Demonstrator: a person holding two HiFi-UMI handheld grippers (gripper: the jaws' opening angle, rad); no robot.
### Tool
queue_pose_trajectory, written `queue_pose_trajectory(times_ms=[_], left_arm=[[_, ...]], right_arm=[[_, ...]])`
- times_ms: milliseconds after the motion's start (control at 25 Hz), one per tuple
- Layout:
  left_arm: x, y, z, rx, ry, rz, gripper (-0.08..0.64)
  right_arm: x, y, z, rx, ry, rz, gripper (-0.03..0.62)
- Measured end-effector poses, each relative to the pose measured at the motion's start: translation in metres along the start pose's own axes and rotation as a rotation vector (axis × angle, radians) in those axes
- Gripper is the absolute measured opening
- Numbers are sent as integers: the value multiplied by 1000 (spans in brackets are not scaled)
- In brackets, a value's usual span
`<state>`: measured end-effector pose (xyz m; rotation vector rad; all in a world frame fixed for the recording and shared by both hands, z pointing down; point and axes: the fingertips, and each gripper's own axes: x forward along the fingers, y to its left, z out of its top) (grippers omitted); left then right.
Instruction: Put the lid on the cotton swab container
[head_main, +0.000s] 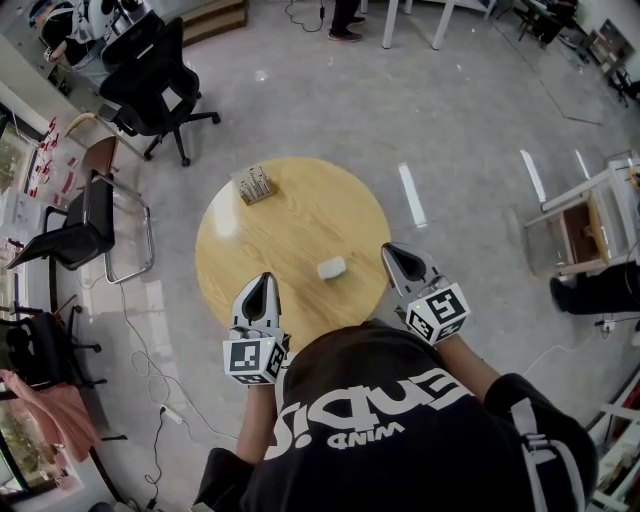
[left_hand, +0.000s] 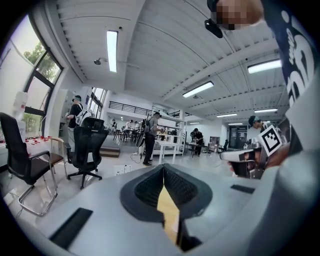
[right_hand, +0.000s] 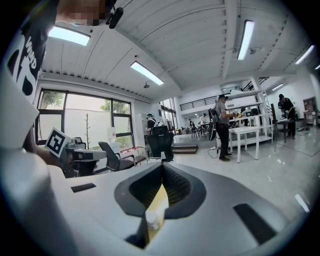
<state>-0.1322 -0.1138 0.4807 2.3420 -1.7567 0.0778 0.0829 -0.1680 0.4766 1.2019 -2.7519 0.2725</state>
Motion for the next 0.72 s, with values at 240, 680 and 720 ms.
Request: queue_pose_trajectory(times_ms=[240, 680, 720], left_arm=[[2, -2, 0, -5, 0, -2, 14], [5, -9, -6, -7, 16, -8, 14], [5, -9, -6, -8, 16, -7, 14]], right_arm=[[0, 1, -1, -2, 2, 2, 3], [-1, 0, -7, 3, 15, 17, 3], [-1, 0, -8, 3, 16, 19, 3]])
